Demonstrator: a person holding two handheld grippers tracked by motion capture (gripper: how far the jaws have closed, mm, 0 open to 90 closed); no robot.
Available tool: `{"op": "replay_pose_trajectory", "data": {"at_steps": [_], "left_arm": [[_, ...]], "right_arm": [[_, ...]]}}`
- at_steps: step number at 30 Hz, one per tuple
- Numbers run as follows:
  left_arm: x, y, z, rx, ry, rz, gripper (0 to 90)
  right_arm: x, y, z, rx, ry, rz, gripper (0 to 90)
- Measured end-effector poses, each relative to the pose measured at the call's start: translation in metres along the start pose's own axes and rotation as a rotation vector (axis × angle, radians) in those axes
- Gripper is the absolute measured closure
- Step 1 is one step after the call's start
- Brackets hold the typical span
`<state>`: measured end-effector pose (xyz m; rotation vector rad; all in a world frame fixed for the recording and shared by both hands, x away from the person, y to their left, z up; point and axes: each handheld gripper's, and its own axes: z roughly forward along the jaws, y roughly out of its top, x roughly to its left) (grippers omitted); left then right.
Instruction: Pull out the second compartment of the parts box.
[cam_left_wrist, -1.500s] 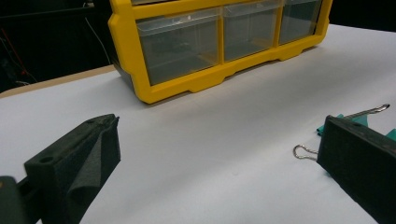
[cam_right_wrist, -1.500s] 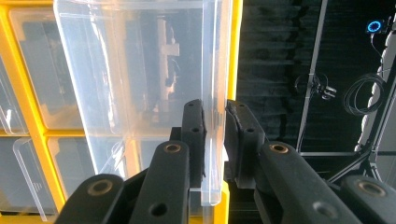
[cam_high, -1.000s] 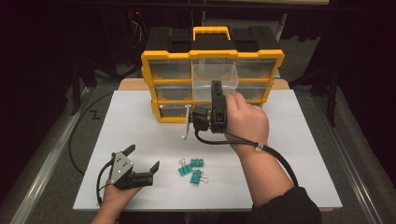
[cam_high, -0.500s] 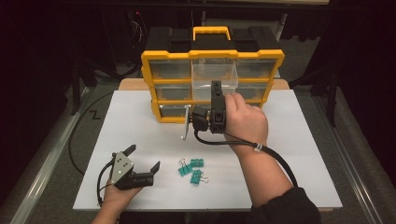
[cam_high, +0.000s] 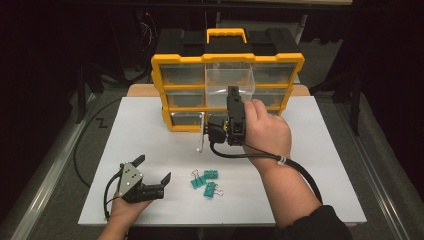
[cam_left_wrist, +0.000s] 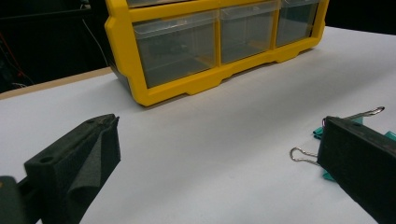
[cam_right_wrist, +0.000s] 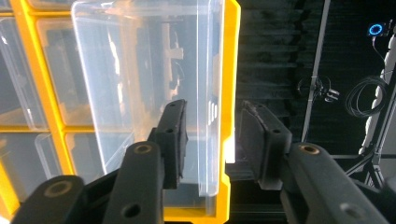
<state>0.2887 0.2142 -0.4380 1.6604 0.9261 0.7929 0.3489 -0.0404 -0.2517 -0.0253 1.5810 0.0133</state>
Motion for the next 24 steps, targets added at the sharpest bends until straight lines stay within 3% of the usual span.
{"op": "replay_pose_trajectory", "data": {"at_steps": [8, 18, 24], "left_arm": [[-0.001, 0.000, 0.000, 0.000, 0.002, 0.000, 0.3], [0.000, 0.000, 0.001, 0.002, 0.003, 0.000, 0.3], [-0.001, -0.001, 0.002, 0.004, -0.002, 0.003, 0.3]], "right_arm": [[0.008, -0.008, -0.013, -0.007, 0.005, 0.005, 58.5], [0.033, -0.021, -0.020, -0.005, 0.029, -0.015, 52.8], [0.056, -0.031, -0.021, -0.001, 0.049, -0.014, 50.2]]}}
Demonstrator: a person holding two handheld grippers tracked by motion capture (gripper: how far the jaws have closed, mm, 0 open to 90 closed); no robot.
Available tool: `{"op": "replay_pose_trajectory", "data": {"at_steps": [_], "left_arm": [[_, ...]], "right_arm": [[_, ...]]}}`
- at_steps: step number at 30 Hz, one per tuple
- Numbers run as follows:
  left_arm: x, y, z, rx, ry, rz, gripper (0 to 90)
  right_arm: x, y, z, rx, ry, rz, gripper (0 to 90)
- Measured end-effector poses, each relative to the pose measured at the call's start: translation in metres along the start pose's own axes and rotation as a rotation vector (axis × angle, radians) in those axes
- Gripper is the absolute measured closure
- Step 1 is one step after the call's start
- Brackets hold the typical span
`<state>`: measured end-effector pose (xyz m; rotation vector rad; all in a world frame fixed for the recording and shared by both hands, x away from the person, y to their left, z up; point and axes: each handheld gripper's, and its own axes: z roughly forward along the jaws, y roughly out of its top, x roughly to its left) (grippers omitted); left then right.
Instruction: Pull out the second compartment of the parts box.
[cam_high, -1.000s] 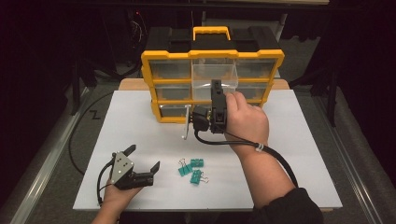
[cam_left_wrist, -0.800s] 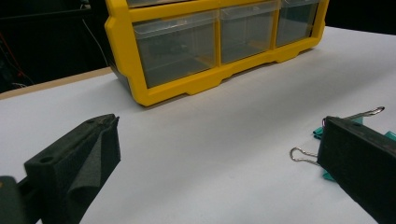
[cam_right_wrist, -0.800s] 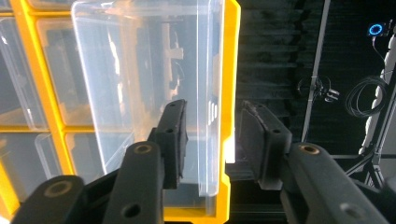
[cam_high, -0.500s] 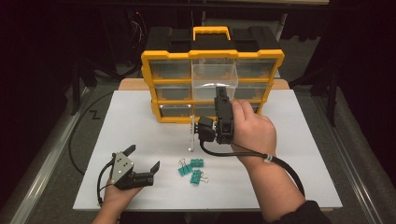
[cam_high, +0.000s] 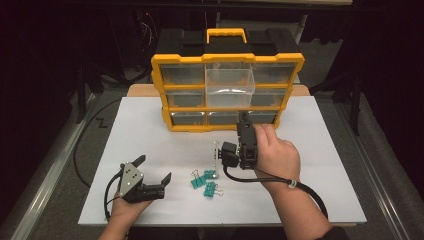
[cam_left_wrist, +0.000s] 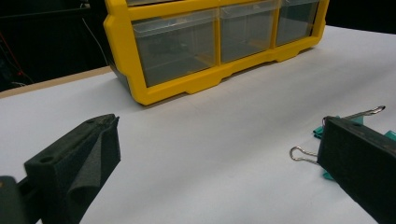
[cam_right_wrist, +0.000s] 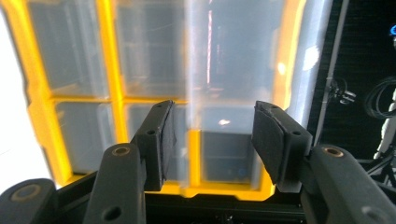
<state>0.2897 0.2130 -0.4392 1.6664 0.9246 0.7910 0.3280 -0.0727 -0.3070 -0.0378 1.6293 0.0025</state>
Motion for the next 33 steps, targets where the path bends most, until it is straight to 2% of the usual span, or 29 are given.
{"op": "replay_pose_trajectory", "data": {"at_steps": [15, 22, 28, 33], "left_arm": [[0.000, 0.000, 0.001, -0.001, 0.003, 0.007, 0.3], [0.000, 0.000, 0.002, 0.008, 0.001, 0.010, 0.3], [0.000, -0.001, 0.003, 0.010, 0.003, 0.015, 0.3], [0.001, -0.001, 0.001, 0.010, 0.006, 0.017, 0.3]], "right_arm": [[0.062, -0.035, 0.004, 0.046, 0.062, 0.002, 48.7], [0.096, -0.047, 0.005, 0.061, 0.106, 0.010, 48.6], [0.122, -0.054, 0.001, 0.061, 0.116, 0.001, 48.6], [0.137, -0.060, -0.001, 0.062, 0.119, 0.021, 48.2]]}}
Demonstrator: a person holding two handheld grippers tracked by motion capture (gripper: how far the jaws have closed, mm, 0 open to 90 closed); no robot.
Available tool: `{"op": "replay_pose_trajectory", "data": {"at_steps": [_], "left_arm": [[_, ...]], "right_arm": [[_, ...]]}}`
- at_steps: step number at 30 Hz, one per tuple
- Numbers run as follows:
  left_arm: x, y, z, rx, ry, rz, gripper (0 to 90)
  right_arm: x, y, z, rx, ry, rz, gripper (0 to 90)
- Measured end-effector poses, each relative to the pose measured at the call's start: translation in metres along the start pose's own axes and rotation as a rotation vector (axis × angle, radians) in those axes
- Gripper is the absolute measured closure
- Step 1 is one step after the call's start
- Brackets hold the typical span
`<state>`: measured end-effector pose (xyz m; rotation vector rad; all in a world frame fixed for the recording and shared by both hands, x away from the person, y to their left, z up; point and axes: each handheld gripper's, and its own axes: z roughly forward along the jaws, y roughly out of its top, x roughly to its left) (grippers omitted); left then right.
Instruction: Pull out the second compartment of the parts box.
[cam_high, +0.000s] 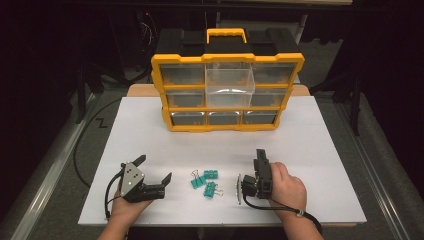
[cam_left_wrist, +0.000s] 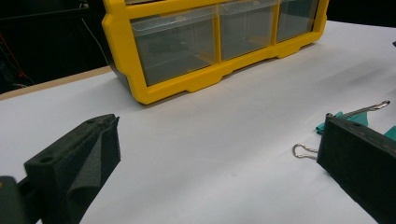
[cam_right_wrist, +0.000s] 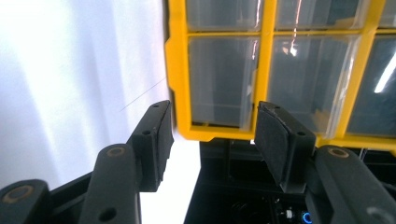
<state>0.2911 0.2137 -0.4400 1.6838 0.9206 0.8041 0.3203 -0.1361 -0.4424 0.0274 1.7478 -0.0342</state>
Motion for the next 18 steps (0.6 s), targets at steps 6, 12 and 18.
{"op": "replay_pose_trajectory", "data": {"at_steps": [6, 12, 18], "left_arm": [[-0.001, -0.001, 0.001, 0.006, -0.001, 0.001, 0.3], [-0.003, 0.000, 0.000, -0.002, -0.003, 0.008, 0.3], [-0.005, -0.002, 0.003, 0.017, -0.005, 0.006, 0.3]], "right_arm": [[0.001, -0.008, -0.004, 0.002, -0.017, 0.014, 47.4], [0.002, -0.013, -0.005, -0.001, -0.012, 0.032, 44.6], [0.002, -0.012, -0.005, -0.008, 0.000, 0.034, 37.7]]}}
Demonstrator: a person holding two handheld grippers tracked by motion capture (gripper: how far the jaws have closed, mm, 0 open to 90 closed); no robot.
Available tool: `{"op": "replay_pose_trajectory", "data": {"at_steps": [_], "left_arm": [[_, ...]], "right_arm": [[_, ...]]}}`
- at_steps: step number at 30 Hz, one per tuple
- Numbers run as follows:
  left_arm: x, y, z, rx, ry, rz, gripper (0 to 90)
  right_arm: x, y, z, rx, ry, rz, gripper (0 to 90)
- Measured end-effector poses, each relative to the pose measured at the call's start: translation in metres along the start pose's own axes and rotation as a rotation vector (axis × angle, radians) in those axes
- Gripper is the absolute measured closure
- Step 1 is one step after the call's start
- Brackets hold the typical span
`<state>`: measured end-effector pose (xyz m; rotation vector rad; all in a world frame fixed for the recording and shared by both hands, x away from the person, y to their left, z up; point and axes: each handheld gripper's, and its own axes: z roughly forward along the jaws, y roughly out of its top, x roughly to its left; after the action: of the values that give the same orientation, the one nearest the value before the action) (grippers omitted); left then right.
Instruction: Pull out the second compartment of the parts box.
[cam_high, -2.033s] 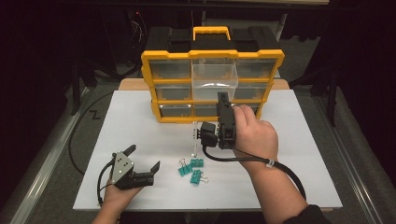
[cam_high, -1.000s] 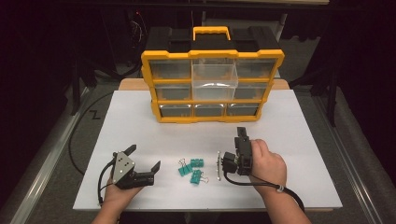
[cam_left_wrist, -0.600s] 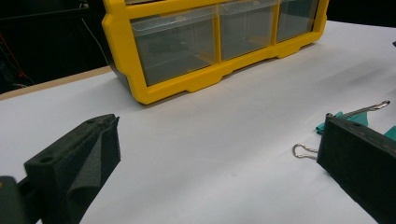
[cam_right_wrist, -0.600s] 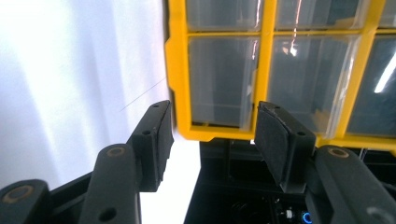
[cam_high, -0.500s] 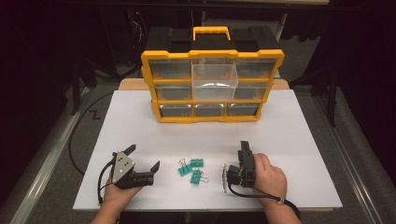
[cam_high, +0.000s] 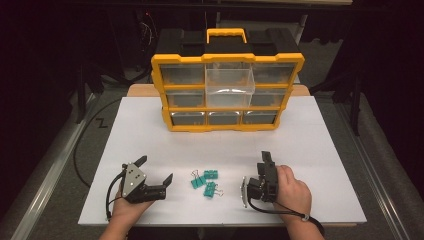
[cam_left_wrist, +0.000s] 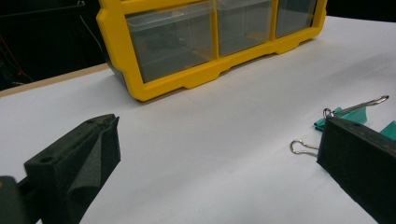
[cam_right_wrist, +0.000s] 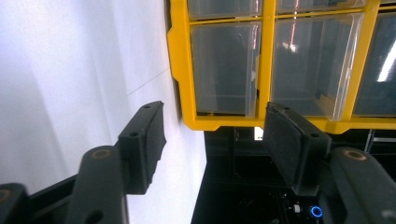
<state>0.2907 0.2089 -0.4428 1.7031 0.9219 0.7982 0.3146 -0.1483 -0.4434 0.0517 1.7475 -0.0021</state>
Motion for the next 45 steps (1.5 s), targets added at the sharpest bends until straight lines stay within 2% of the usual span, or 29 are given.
{"op": "replay_pose_trajectory", "data": {"at_steps": [2, 11, 22, 23, 25, 26, 27, 28, 29, 37, 45], "left_arm": [[-0.001, 0.000, 0.001, 0.002, -0.003, 0.002, 0.3], [-0.004, -0.001, 0.002, 0.008, -0.013, 0.011, 0.3], [-0.002, 0.000, 0.001, -0.001, -0.010, 0.005, 0.3], [-0.002, 0.000, 0.001, -0.001, -0.009, 0.005, 0.3], [-0.002, 0.000, 0.001, -0.001, -0.008, 0.004, 0.3], [-0.002, 0.000, 0.001, 0.000, -0.008, 0.005, 0.3], [-0.002, 0.000, 0.001, -0.001, -0.008, 0.004, 0.3], [-0.002, 0.000, 0.001, -0.002, -0.007, 0.004, 0.3], [-0.002, 0.000, 0.001, -0.002, -0.007, 0.004, 0.3], [-0.001, 0.000, 0.001, 0.003, -0.003, 0.001, 0.3], [-0.001, 0.001, 0.001, 0.002, -0.004, -0.007, 0.3]], "right_arm": [[0.000, -0.001, 0.001, -0.003, 0.027, 0.000, 32.9], [0.000, -0.004, 0.003, 0.001, 0.030, -0.011, 21.8], [-0.002, -0.004, 0.005, 0.008, -0.004, 0.026, 2.0], [-0.001, -0.004, 0.005, 0.009, -0.003, 0.046, 1.0], [-0.004, -0.004, 0.004, -0.002, -0.019, 0.030, 0.9], [-0.003, -0.004, 0.003, 0.002, -0.015, 0.055, 0.9], [-0.003, -0.004, 0.003, 0.001, -0.022, 0.057, 0.9], [-0.005, -0.004, 0.003, -0.011, -0.036, 0.031, 0.9], [-0.006, -0.004, 0.003, -0.009, -0.031, 0.030, 0.8], [-0.006, -0.008, 0.005, 0.012, -0.007, 0.087, 0.9], [-0.009, -0.017, 0.009, 0.023, 0.042, 0.238, 0.9]]}}
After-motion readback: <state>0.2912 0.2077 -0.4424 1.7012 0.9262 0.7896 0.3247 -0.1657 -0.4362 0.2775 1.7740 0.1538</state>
